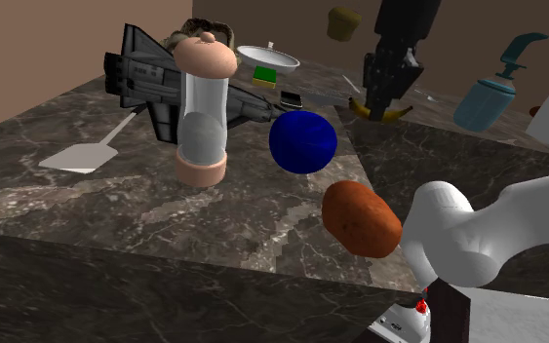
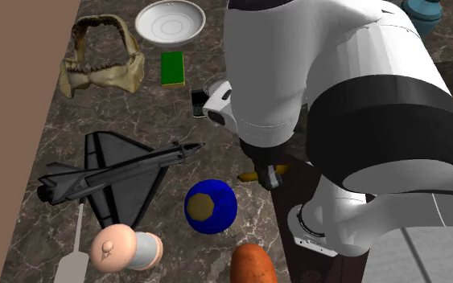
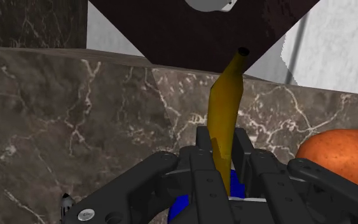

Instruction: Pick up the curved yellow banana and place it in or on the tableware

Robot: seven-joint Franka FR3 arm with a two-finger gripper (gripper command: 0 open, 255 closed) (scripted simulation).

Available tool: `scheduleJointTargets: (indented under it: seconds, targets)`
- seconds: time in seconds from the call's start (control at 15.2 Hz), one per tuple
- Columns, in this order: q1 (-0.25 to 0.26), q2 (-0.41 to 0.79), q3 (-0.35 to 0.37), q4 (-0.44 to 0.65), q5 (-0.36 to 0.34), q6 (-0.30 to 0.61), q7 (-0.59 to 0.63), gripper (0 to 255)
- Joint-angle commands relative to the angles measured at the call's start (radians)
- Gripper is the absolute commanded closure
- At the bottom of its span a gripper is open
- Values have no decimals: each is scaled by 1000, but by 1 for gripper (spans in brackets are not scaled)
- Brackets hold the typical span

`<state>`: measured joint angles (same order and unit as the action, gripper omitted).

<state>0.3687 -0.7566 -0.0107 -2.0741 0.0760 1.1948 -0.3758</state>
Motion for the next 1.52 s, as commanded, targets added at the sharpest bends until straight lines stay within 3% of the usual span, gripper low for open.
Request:
scheduleJointTargets:
  seconds: [0.0, 0.13, 0.92, 1.45]
  targets:
    - [1, 11, 0, 36, 1, -25, 2, 255]
    - [1, 24, -1, 70, 1, -46, 4, 255]
    - [-27, 237, -249, 232, -163, 4, -288, 255]
    - [-47, 462, -421, 436, -187, 30, -500, 255]
